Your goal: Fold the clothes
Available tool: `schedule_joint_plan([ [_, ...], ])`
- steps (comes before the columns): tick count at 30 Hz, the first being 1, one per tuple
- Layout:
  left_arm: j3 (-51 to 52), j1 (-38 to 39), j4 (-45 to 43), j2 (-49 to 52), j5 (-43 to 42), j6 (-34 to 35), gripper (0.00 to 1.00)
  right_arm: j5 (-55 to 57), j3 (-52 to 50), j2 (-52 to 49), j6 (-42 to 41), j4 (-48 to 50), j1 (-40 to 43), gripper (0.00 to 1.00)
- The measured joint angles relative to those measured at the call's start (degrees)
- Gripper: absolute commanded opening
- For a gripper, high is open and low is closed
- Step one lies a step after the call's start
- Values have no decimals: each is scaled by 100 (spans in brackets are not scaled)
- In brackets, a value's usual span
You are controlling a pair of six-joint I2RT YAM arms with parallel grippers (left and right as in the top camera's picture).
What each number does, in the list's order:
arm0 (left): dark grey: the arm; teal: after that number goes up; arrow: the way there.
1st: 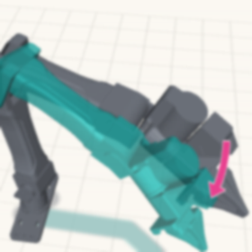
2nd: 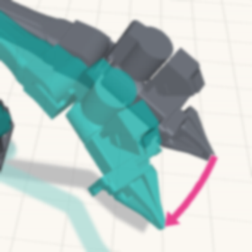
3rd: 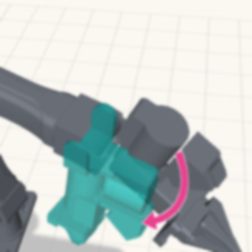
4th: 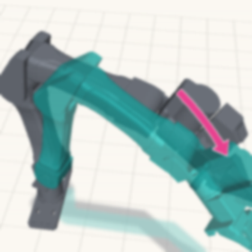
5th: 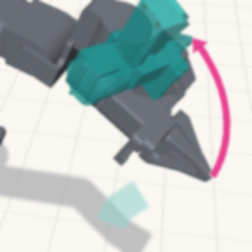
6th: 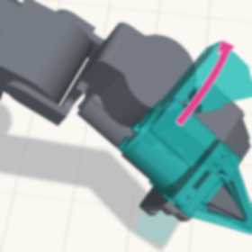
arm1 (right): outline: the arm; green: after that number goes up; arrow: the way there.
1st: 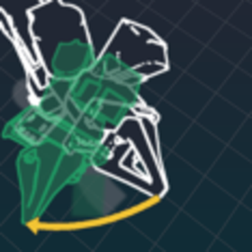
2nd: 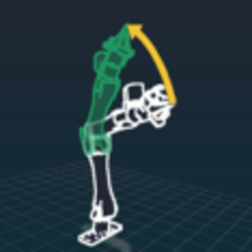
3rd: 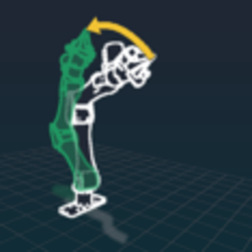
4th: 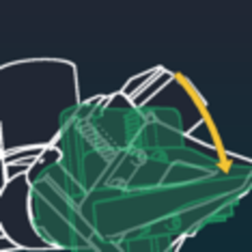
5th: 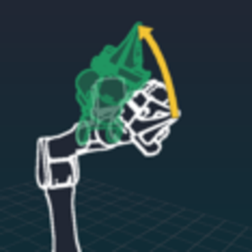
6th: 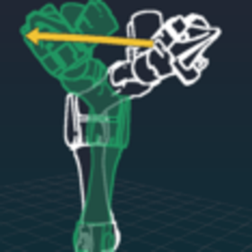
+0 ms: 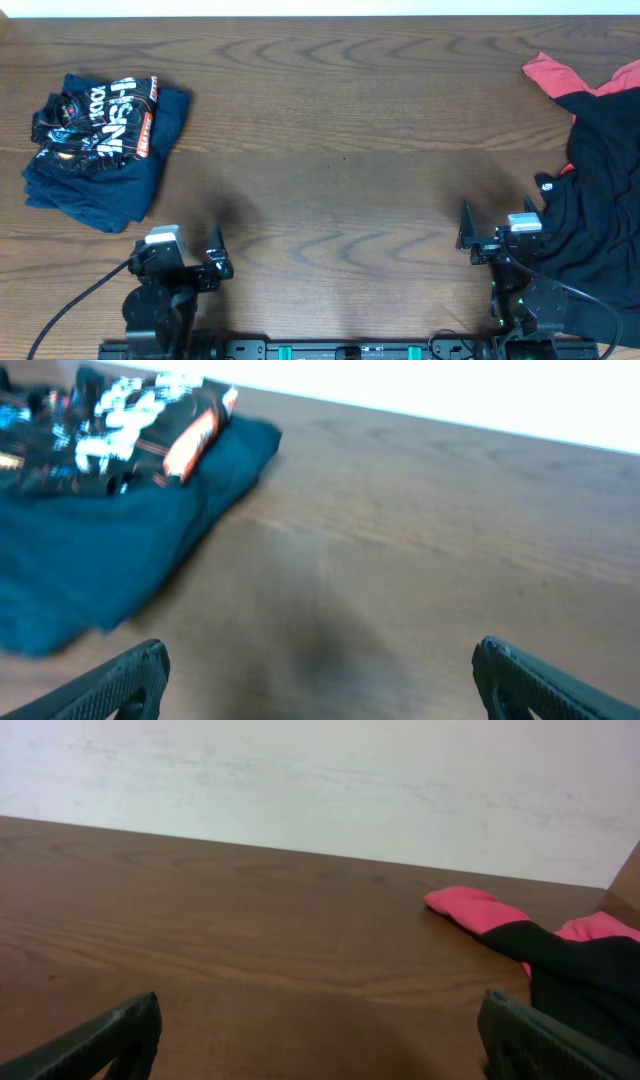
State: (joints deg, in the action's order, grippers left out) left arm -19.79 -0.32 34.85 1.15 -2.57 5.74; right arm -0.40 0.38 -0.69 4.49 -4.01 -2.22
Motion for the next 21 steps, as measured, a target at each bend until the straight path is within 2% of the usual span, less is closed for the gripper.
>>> schedule_joint_plan([
  [14,1775,0,-3230,-57,0,-525,98,0,0,2,0,0,0,99],
  [21,1853,0,-3300,-57,-2,-608,98,0,0,2,0,0,0,99],
])
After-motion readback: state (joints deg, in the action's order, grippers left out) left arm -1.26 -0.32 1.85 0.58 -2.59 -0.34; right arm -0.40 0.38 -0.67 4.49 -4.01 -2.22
